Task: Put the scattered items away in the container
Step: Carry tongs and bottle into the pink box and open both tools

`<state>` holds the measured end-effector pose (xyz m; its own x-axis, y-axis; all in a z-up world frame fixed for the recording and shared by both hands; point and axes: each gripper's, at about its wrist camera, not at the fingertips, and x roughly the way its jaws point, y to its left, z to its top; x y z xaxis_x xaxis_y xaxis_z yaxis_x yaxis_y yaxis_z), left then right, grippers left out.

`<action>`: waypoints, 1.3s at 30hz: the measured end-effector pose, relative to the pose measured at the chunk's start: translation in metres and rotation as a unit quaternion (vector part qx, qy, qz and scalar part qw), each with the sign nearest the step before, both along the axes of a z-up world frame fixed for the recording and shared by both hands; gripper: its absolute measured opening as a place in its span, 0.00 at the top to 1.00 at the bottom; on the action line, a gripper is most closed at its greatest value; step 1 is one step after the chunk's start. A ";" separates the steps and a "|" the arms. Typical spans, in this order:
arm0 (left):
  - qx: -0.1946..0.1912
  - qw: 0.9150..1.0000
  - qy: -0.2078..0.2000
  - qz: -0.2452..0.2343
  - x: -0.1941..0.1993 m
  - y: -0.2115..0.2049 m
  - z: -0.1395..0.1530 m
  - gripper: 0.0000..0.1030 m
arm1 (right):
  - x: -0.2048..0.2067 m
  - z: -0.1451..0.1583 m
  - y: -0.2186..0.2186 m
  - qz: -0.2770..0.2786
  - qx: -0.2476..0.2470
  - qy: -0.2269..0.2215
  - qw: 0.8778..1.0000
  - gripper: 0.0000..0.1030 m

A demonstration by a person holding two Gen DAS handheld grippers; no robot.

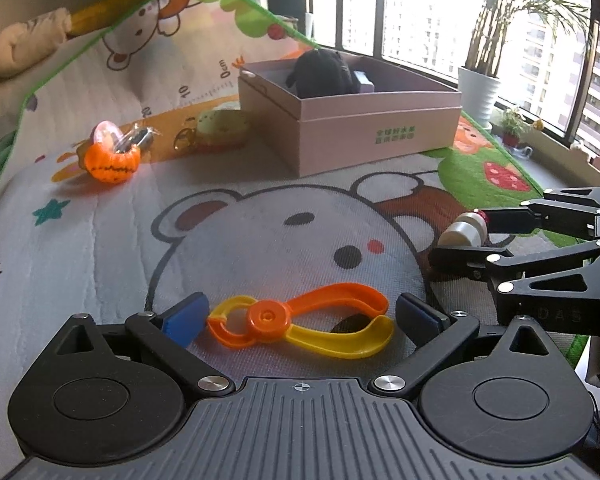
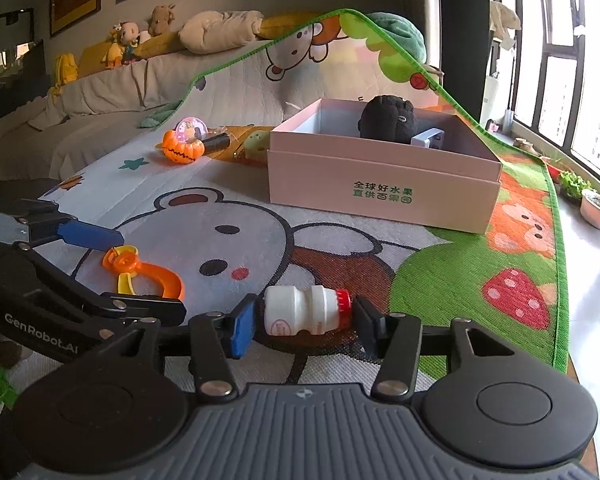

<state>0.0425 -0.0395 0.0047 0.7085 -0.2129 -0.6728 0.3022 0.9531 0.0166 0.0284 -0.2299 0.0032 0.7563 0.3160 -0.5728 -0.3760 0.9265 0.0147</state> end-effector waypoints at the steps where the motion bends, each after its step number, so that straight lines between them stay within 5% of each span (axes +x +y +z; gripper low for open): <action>1: 0.000 1.000 -0.002 0.001 0.000 0.000 0.000 0.04 | 0.000 0.000 0.001 0.001 -0.001 0.000 1.000 0.51; 6: 0.004 1.000 -0.005 -0.002 -0.004 0.001 0.003 0.04 | -0.003 0.004 0.004 0.007 -0.015 -0.005 1.000 0.58; 27: 0.001 0.996 -0.086 -0.035 -0.061 -0.010 0.042 0.04 | -0.058 0.043 -0.009 -0.008 -0.042 -0.063 0.997 0.58; 39: 0.022 0.990 -0.131 -0.055 -0.034 -0.027 0.059 0.04 | -0.048 0.057 -0.032 -0.028 -0.019 -0.068 0.997 0.58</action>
<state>0.0086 -0.0666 0.0637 0.8340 -0.2739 -0.4790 0.3844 0.9112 0.1482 -0.0199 -0.2619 0.0603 0.8437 0.2522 -0.4738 -0.3205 0.9448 -0.0678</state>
